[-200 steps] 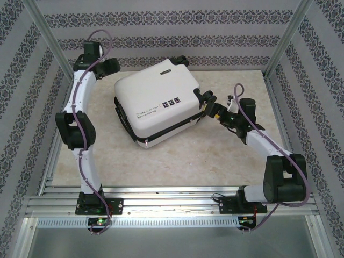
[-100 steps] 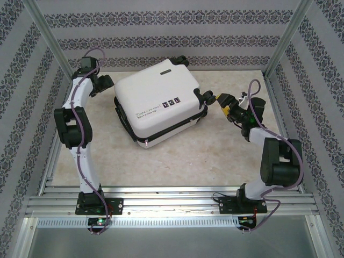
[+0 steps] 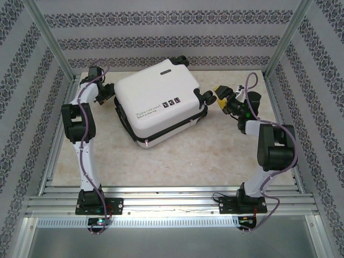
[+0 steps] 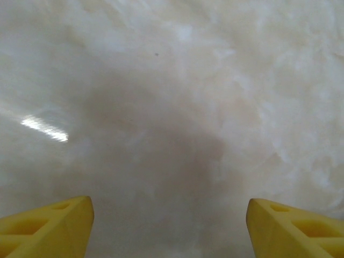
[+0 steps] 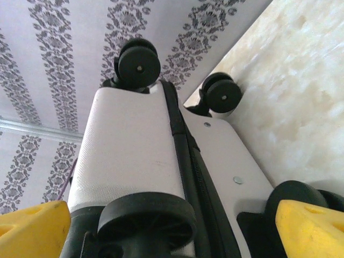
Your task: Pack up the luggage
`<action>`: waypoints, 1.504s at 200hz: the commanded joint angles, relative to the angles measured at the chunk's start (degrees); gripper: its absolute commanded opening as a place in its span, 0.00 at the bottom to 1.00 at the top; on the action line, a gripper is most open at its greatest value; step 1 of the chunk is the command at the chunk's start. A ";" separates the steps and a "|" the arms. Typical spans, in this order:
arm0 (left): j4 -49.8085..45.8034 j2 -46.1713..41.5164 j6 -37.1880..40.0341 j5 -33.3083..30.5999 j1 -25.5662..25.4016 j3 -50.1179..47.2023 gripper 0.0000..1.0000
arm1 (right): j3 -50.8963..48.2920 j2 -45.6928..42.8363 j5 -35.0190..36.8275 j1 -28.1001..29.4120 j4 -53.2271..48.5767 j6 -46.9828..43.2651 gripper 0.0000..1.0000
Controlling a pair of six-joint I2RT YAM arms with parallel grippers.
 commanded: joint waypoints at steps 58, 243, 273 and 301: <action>26.58 -17.19 -9.38 7.34 -1.41 -32.79 0.74 | 7.76 7.10 -1.12 9.63 3.77 1.62 0.96; 19.03 -29.05 -3.83 2.24 6.20 -40.00 0.74 | 7.20 3.95 3.29 24.65 2.01 0.21 0.96; 17.01 -27.50 -2.38 2.25 7.33 -37.94 0.74 | 10.35 5.72 1.23 21.06 -0.63 -1.84 0.97; 15.93 -27.66 -1.33 1.08 7.53 -37.63 0.74 | 13.20 7.78 -0.31 18.88 -2.21 -3.21 0.97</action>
